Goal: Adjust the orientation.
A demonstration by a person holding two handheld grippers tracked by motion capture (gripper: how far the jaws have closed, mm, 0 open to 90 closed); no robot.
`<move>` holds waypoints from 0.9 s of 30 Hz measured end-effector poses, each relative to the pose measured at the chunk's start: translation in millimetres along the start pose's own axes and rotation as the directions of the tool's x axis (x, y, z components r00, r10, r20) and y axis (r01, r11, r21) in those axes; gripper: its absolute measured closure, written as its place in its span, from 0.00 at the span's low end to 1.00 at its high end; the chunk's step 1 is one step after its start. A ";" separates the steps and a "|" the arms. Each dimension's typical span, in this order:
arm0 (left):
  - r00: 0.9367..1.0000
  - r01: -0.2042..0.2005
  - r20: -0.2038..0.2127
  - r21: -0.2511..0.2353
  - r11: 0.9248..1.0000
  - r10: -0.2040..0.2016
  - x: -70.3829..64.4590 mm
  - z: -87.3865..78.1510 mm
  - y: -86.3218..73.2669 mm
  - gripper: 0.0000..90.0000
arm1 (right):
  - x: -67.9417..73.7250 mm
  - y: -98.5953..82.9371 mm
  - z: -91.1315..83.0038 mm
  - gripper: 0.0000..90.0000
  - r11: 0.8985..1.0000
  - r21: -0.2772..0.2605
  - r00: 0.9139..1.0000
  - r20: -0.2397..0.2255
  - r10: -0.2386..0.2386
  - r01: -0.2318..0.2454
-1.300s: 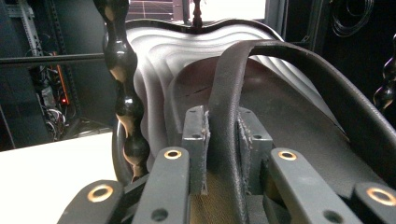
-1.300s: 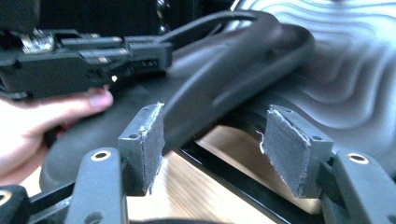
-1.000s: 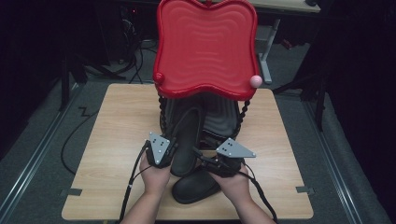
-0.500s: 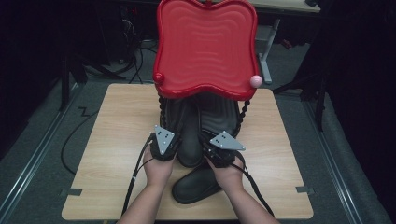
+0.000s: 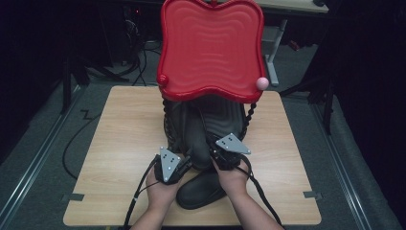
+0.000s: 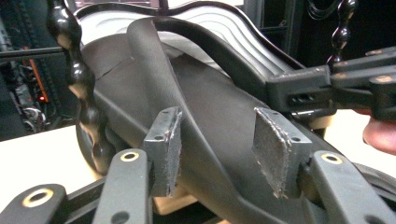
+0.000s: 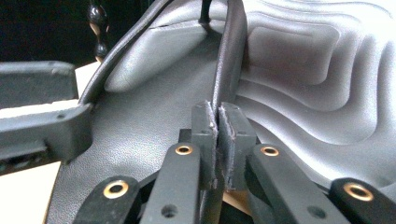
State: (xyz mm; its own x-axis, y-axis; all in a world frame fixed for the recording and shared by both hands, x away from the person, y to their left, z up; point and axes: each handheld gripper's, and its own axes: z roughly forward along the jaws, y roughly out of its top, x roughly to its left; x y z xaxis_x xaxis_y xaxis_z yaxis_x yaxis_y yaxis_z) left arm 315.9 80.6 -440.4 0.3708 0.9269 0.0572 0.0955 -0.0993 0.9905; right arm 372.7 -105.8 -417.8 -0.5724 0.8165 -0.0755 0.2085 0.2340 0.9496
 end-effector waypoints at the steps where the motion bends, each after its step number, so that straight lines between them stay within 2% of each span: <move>1: 1.000 0.003 -0.011 0.000 1.000 -0.003 -2.0 -0.8 -2.4 0.63 | 0.4 -0.4 -0.2 0.94 1.000 -0.001 1.000 0.000 0.002 -0.002; 3: 0.999 -0.004 -0.051 0.000 1.000 0.004 -3.4 -1.1 -3.7 0.74 | 0.3 -1.5 -0.5 0.94 1.000 -0.007 1.000 0.000 0.004 -0.004; 5: 0.998 0.043 -0.051 -0.002 0.999 -0.043 1.5 0.1 -3.1 0.85 | -0.1 -1.5 -0.9 0.94 1.000 -0.015 1.000 -0.001 0.007 -0.007; 6: 0.997 0.052 -0.051 -0.001 0.999 -0.051 4.7 2.0 -2.3 0.86 | -0.3 -1.2 -1.1 0.94 1.000 -0.018 1.000 0.000 0.009 -0.009; 11: 0.996 0.034 -0.081 -0.002 0.999 -0.034 15.1 15.2 5.9 0.89 | -0.9 1.4 1.5 0.94 0.999 -0.035 1.000 -0.010 0.010 -0.010; 14: 0.995 -0.001 -0.096 -0.003 1.000 0.001 20.5 25.2 10.6 0.89 | -1.6 5.0 7.5 0.93 0.999 -0.044 1.000 -0.006 0.005 -0.005; 20: 0.990 -0.049 -0.133 -0.009 0.999 0.047 28.6 41.2 18.4 0.89 | -7.0 16.9 22.9 0.92 0.999 -0.045 1.000 0.004 0.023 -0.022; 22: 0.988 -0.054 -0.143 -0.014 0.998 0.051 30.3 43.9 19.1 0.89 | -7.3 21.1 27.2 0.92 0.999 -0.043 1.000 0.011 0.022 -0.022; 24: 0.989 -0.041 -0.139 -0.016 0.999 0.038 31.4 44.8 20.0 0.89 | -9.2 24.5 31.5 0.88 0.999 -0.039 1.000 0.008 0.021 -0.020; 25: 0.989 -0.042 -0.142 -0.016 0.999 0.039 31.0 44.8 20.1 0.89 | -10.0 25.0 32.0 0.83 0.999 -0.038 1.000 0.005 0.020 -0.020; 27: 0.988 -0.040 -0.147 -0.018 0.999 0.037 30.2 44.7 19.8 0.89 | -9.9 24.0 28.2 0.77 0.999 -0.038 1.000 0.000 0.026 -0.026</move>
State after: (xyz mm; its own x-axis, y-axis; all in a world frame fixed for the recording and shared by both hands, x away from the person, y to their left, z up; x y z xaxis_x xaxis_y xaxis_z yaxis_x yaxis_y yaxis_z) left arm 370.3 90.5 -424.7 0.2341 0.9658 0.1117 0.0635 -0.1298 0.9895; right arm 405.7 -93.4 -402.8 -0.5671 0.8221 -0.0511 0.1925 0.1926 0.9622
